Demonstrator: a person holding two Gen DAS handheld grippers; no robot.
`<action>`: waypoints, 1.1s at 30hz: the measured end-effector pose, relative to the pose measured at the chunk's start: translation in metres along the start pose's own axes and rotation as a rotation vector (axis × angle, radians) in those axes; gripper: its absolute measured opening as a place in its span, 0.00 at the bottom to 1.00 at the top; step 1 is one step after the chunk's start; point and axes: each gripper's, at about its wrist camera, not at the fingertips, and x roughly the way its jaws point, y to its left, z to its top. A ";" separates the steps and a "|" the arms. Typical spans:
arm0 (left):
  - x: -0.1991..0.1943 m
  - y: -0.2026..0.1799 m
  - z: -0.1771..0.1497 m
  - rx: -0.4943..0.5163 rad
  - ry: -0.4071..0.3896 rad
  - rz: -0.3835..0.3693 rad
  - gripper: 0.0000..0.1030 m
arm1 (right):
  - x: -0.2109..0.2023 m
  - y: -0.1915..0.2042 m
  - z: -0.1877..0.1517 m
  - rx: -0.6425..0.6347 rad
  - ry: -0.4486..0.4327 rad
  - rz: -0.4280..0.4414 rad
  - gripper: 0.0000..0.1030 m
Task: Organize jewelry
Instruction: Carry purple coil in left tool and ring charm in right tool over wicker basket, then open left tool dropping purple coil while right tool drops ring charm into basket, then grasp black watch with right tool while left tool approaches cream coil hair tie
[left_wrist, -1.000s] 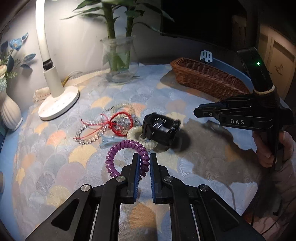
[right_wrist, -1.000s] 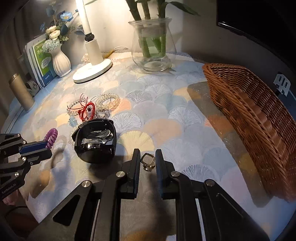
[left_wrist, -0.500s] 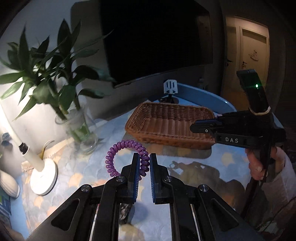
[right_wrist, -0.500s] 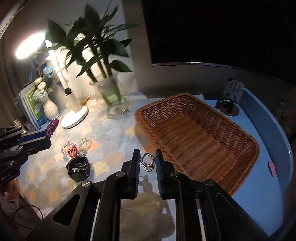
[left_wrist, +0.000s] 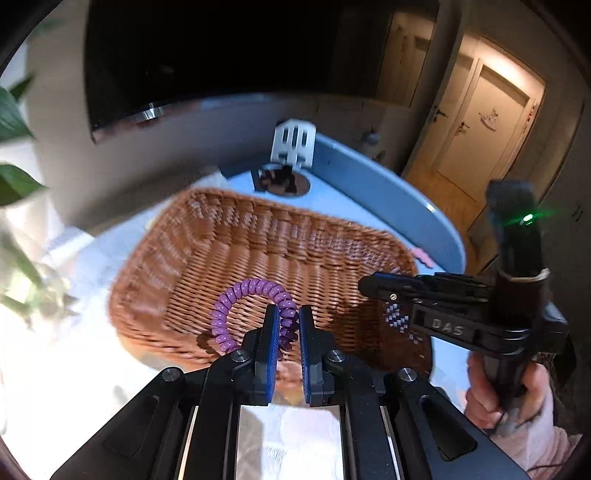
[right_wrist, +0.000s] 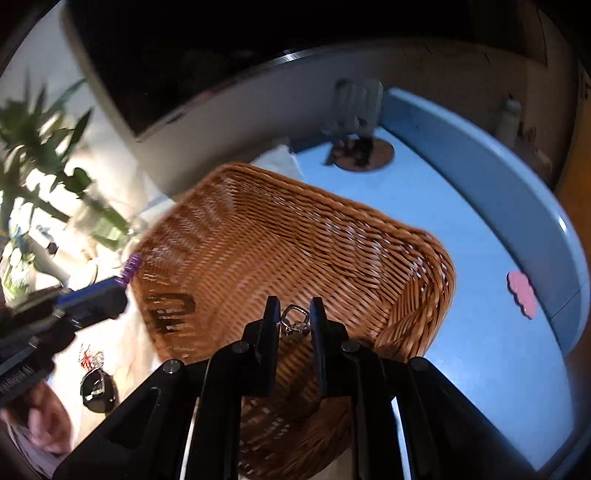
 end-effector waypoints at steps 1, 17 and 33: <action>0.008 0.001 -0.002 -0.013 0.013 -0.015 0.10 | 0.003 -0.001 0.000 0.000 0.005 -0.007 0.18; 0.002 -0.001 -0.008 -0.035 0.009 -0.139 0.52 | -0.006 -0.007 -0.003 0.024 -0.024 0.037 0.23; -0.194 0.048 -0.090 -0.129 -0.293 -0.099 0.70 | -0.071 0.091 -0.047 -0.175 -0.116 0.141 0.30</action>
